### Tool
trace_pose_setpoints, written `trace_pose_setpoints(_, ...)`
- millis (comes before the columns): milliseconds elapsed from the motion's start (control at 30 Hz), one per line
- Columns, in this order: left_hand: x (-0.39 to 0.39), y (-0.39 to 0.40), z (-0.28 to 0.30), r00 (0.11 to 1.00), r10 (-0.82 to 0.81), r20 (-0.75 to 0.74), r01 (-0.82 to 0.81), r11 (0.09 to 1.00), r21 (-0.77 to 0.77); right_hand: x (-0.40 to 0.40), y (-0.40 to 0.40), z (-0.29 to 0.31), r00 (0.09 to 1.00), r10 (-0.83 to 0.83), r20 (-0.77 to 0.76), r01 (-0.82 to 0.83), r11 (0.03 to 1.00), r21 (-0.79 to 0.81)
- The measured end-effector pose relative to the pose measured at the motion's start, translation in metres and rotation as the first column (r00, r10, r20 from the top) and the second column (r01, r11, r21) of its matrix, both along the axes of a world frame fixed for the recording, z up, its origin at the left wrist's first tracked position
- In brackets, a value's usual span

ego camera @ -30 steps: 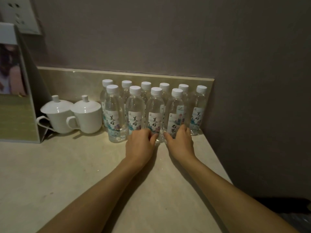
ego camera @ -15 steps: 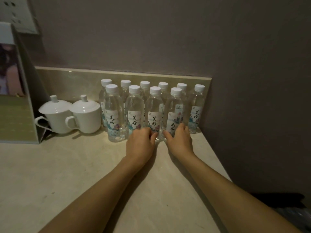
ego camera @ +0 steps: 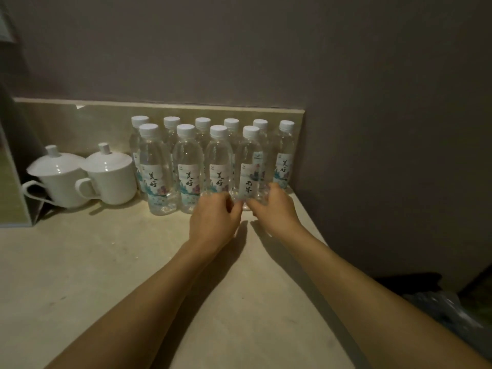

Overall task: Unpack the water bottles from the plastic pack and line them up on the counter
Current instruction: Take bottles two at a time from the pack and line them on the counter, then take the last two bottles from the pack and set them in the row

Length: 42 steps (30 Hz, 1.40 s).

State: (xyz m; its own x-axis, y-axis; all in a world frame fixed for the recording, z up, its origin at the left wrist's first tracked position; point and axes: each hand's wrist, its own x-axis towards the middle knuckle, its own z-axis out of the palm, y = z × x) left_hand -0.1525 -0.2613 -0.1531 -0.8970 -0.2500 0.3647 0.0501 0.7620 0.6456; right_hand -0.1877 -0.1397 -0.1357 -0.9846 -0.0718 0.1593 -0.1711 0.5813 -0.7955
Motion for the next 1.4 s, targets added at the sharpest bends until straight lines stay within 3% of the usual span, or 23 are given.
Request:
trace_pose_setpoints(300,0.02,0.115,0.017,0.996,-0.085,-0.012,0.085,0.98,0.182,0.028,0.117,0.01,0.991,-0.06,-0.123,0.05,0.995,-0.082)
trace_pose_setpoints(633,0.03,0.336,0.017,0.989,-0.146,-0.028,0.148,0.949,0.277,0.056,0.332,-0.02,0.972,-0.15,-0.183,0.12,0.979,-0.166)
trace_pose_setpoints(867,0.021,0.466,-0.032,0.928,-0.31,0.207,0.239,0.921,0.308,0.064,0.456,-0.084,0.957,-0.289,0.006,0.285,0.941,-0.184)
trace_pose_setpoints(1133,-0.018,0.572,-0.152,0.76,-0.417,0.498,0.241,0.893,0.38,0.051,0.581,-0.178,0.857,-0.399,0.324,0.449,0.889,-0.091)
trace_pose_setpoints(1400,-0.095,0.637,-0.254,0.609,-0.488,0.625,0.241,0.865,0.44,-0.02,0.66,-0.263,0.727,-0.34,0.596,0.419,0.908,0.007)
